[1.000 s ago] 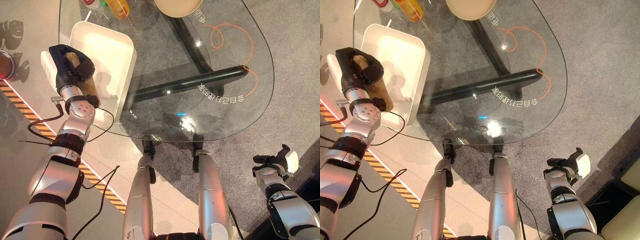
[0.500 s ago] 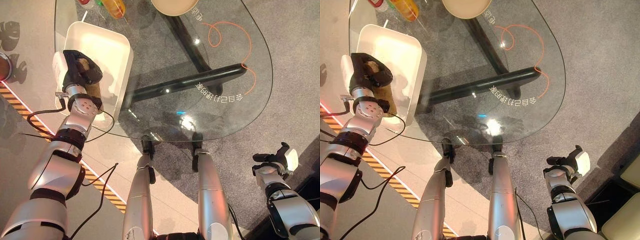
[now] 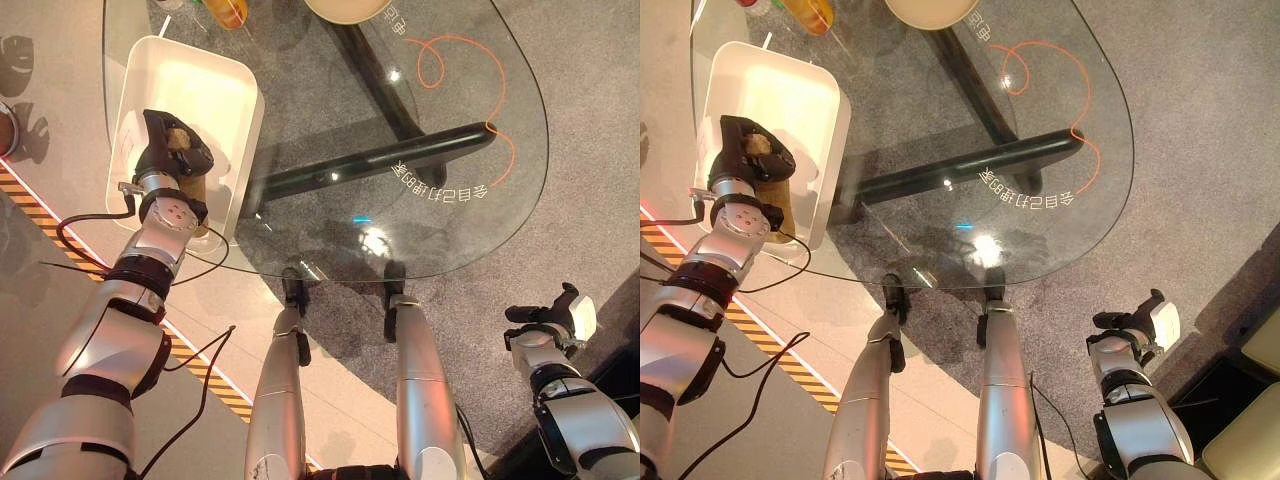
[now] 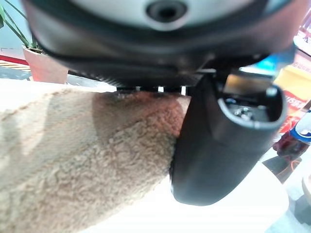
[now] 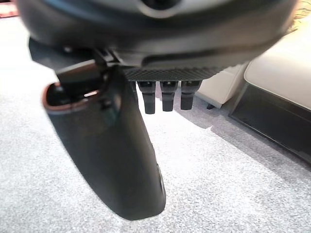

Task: Wipe the table with a cloth and put it in the basket.

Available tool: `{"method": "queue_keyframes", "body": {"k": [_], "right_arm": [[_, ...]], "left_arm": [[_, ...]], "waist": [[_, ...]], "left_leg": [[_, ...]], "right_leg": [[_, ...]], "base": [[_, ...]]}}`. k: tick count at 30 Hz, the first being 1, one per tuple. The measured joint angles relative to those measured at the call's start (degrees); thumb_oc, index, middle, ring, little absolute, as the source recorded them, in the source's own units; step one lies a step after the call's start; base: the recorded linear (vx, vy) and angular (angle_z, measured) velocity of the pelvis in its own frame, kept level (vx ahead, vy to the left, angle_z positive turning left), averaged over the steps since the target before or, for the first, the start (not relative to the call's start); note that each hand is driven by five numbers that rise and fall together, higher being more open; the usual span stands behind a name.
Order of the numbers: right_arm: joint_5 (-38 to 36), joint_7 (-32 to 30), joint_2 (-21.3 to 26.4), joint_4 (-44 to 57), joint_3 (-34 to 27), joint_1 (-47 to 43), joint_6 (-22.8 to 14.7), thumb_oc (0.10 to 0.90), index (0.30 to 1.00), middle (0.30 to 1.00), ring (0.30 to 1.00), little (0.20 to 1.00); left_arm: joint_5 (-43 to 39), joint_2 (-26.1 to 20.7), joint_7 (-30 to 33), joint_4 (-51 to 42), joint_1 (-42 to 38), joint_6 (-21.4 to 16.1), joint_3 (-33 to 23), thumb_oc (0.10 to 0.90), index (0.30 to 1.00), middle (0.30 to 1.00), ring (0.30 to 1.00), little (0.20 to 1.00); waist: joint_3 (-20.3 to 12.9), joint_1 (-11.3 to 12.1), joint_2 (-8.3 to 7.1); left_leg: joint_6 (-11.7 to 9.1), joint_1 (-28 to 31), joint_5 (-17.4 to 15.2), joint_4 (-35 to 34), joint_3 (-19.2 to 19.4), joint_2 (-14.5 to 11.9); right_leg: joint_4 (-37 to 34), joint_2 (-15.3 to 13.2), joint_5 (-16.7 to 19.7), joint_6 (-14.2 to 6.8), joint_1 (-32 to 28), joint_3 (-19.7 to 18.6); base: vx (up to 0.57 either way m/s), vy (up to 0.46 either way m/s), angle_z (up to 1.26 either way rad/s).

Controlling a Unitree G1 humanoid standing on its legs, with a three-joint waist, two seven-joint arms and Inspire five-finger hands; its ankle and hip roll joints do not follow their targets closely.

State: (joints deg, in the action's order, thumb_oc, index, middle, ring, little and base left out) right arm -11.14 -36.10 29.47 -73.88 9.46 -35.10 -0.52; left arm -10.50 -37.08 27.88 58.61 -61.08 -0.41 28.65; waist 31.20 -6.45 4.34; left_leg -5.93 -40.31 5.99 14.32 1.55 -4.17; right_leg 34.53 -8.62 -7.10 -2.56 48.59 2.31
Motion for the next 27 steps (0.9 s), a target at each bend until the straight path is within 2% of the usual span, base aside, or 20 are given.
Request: {"method": "queue_keyframes", "body": {"k": [1, 2, 3, 4, 27], "right_arm": [[0.0, 0.0, 0.0, 0.0, 0.0, -0.1, 0.0, 0.800, 0.900, 0.900, 0.900, 0.900], [0.0, 0.0, 0.0, 0.0, 0.0, -0.2, 0.0, 0.800, 0.900, 0.900, 0.900, 0.900], [0.0, 0.0, 0.0, 0.0, 0.0, -0.2, 0.0, 0.800, 0.900, 0.900, 0.900, 0.900], [0.0, 0.0, 0.0, 0.0, 0.0, -0.2, 0.0, 0.800, 0.900, 0.900, 0.900, 0.900], [0.0, 0.0, 0.0, 0.1, 1.1, -0.1, 0.0, 0.800, 0.900, 0.900, 0.900, 0.900]], "left_arm": [[0.0, 0.0, 0.0, 0.0, 0.0, 0.0, 0.0, 0.663, 0.782, 0.782, 0.782, 0.763], [0.0, 0.0, 0.0, 0.0, 0.0, 0.0, 0.0, 0.687, 0.804, 0.804, 0.804, 0.787], [0.0, 0.0, 0.0, 0.0, 0.0, 0.0, 0.0, 0.764, 0.869, 0.869, 0.869, 0.864], [0.0, 0.0, 0.0, 0.0, -0.1, 0.0, 0.0, 0.800, 0.900, 0.900, 0.900, 0.900], [0.2, -0.3, 0.0, 0.0, -2.6, -0.2, 0.1, 0.800, 0.900, 0.900, 0.900, 0.900]], "waist": [[0.0, 0.0, 0.00], [0.0, 0.0, 0.00], [0.0, 0.0, 0.00], [0.0, 0.0, 0.00], [0.0, 0.0, -0.02]], "left_leg": [[0.0, 0.0, 0.0, 0.0, 0.0, 0.0], [0.0, -0.1, 0.0, 0.0, 0.0, 0.0], [0.0, -0.2, 0.0, 0.1, 0.0, 0.0], [0.0, -0.2, 0.0, 0.1, 0.0, 0.0], [0.0, -1.0, 0.0, 0.6, -0.2, -0.6]], "right_leg": [[0.0, 0.0, 0.0, 0.0, 0.0, 0.0], [0.1, 0.0, 0.0, 0.0, 0.1, 0.0], [0.1, 0.0, 0.0, 0.0, 0.2, 0.0], [0.1, 0.0, 0.0, 0.0, 0.2, 0.0], [0.0, 0.5, 0.1, 0.2, 0.8, 0.2]], "base": [[0.00, 0.000, 0.00], [0.00, 0.000, 0.00], [0.00, 0.000, 0.00], [0.00, 0.000, 0.00], [0.00, 0.000, 0.00]]}}
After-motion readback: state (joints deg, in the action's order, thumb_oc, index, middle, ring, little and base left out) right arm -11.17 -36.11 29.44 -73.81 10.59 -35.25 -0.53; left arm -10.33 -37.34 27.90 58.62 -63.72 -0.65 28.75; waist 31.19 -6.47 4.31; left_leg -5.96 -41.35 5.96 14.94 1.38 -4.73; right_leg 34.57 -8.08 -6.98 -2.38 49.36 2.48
